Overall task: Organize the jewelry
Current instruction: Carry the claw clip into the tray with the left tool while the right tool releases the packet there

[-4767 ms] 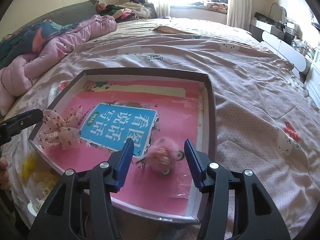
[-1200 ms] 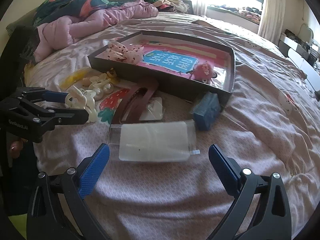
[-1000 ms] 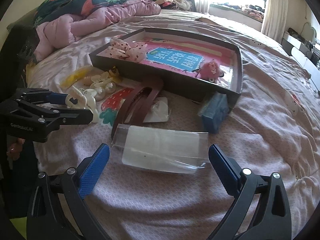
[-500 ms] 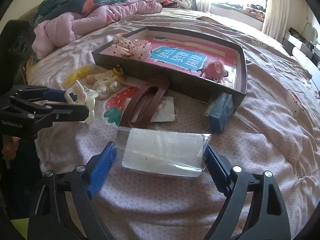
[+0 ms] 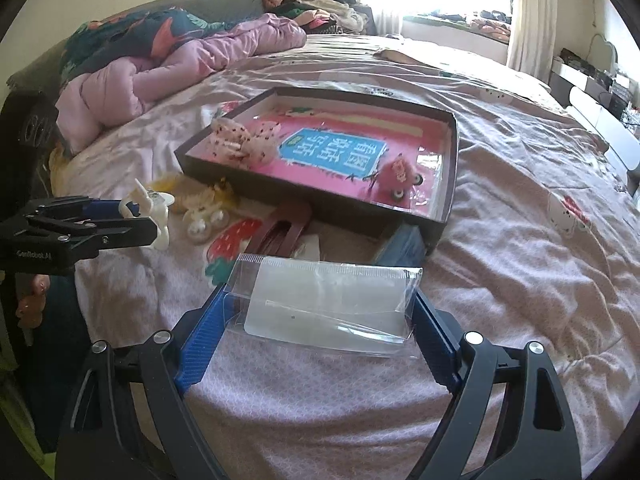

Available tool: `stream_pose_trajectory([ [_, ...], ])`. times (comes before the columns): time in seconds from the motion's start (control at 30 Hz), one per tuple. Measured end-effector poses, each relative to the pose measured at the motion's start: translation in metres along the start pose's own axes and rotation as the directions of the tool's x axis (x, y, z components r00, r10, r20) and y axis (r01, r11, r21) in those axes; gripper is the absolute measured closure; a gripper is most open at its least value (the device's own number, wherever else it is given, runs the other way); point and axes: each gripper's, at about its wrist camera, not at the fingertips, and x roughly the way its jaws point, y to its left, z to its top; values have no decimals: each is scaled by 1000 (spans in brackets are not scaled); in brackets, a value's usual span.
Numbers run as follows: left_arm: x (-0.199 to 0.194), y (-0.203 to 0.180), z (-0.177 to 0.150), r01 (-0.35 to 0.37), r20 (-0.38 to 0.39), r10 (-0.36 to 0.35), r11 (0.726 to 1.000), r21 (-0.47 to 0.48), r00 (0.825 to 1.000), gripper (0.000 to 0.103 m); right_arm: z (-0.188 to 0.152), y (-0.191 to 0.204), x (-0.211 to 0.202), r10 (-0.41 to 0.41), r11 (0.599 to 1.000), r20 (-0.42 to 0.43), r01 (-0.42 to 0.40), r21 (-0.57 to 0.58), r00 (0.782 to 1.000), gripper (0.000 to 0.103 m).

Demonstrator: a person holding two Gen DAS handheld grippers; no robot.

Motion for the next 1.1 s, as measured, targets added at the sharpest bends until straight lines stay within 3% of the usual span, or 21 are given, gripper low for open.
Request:
stream_pose_trajectory([
  [0.6, -6, 29, 38, -25, 47, 27, 999, -39, 999, 37, 36, 1, 12, 2, 1000, 17, -2, -12, 1000, 20],
  [1.1, 7, 27, 80, -1, 89, 2, 1000, -19, 996, 36, 64, -19, 21, -60, 998, 46, 61, -8, 997, 20],
])
